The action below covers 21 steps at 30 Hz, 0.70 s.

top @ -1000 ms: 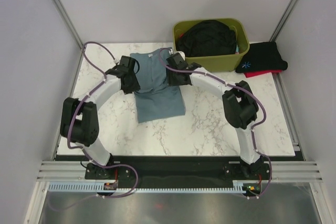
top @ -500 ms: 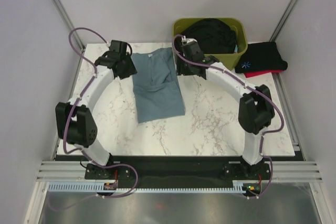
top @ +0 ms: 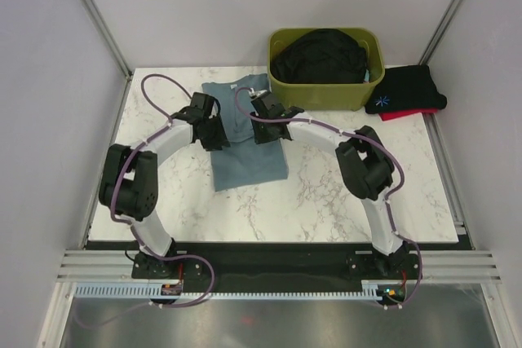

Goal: Fold and stack the t-shirts

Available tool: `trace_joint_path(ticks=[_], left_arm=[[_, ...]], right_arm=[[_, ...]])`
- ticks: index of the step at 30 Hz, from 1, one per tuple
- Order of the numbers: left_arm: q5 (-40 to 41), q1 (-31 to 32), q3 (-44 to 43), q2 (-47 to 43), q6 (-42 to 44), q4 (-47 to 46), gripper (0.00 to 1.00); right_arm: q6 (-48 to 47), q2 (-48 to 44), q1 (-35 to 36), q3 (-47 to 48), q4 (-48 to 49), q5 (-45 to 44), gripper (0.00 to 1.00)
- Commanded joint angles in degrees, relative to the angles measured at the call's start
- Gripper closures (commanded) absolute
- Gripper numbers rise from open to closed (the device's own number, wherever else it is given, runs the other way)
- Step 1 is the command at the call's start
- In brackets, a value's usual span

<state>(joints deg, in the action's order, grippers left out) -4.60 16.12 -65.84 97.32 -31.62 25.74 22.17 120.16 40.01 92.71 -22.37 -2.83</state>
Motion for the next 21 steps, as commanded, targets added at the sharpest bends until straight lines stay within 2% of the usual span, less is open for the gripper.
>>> trace_joint_path(ticks=[1,3,7,10,13,14,15,16,17,18,19,20,21], left_arm=[[1.61,-0.21,-5.06,4.36,2.70,-3.50,0.60],[3.88,-0.30,-8.06,8.74,3.83,-1.84,0.60],[6.27,-1.96,-20.33,16.40,5.86,2.03,0.60],[6.27,-3.28,-29.21,20.26,6.74,5.46,0.60],[6.71,-3.64,-35.75,20.29,7.01,10.03,0.60],[6.19,-3.55,-35.58,18.89,6.92,10.21,0.59],[6.01,-3.46,-34.80,17.31,6.22,10.21,0.54],[6.18,-3.03,-31.83,15.46,5.78,10.12,0.52],[7.05,-2.68,-29.71,10.92,5.17,9.86,0.49],[7.06,-2.32,-27.34,8.70,4.29,9.42,0.46],[6.71,-1.54,-21.84,6.07,3.76,8.03,0.46],[5.23,-1.09,-18.83,1.78,3.15,7.23,0.46],[4.96,-0.31,-13.05,-0.61,3.05,6.44,0.46]], right_arm=[[-3.01,4.72,-0.63,9.41,-3.55,-4.19,0.67],[-3.80,7.98,-0.98,14.24,-4.78,-6.39,0.66],[-4.33,13.68,-2.56,22.77,-8.04,-9.73,0.64],[-4.42,16.32,-3.88,30.50,-10.40,-10.70,0.62],[-5.12,15.21,-4.06,36.14,-13.05,-10.27,0.55],[-5.12,13.80,-4.15,34.49,-13.05,-9.74,0.53],[-4.86,12.05,-4.06,32.38,-12.01,-9.22,0.46],[-4.69,7.50,-4.06,29.49,-10.86,-8.34,0.42],[-4.25,4.76,-4.06,22.15,-9.46,-7.11,0.34],[-3.03,2.04,-3.97,17.99,-6.31,-6.41,0.32],[-2.32,-3.56,-3.97,13.77,-4.63,-5.70,0.30],[-1.61,-6.23,-4.06,5.38,-2.96,-4.48,0.27],[-0.13,-8.95,-3.97,1.55,-0.51,-3.86,0.27]])
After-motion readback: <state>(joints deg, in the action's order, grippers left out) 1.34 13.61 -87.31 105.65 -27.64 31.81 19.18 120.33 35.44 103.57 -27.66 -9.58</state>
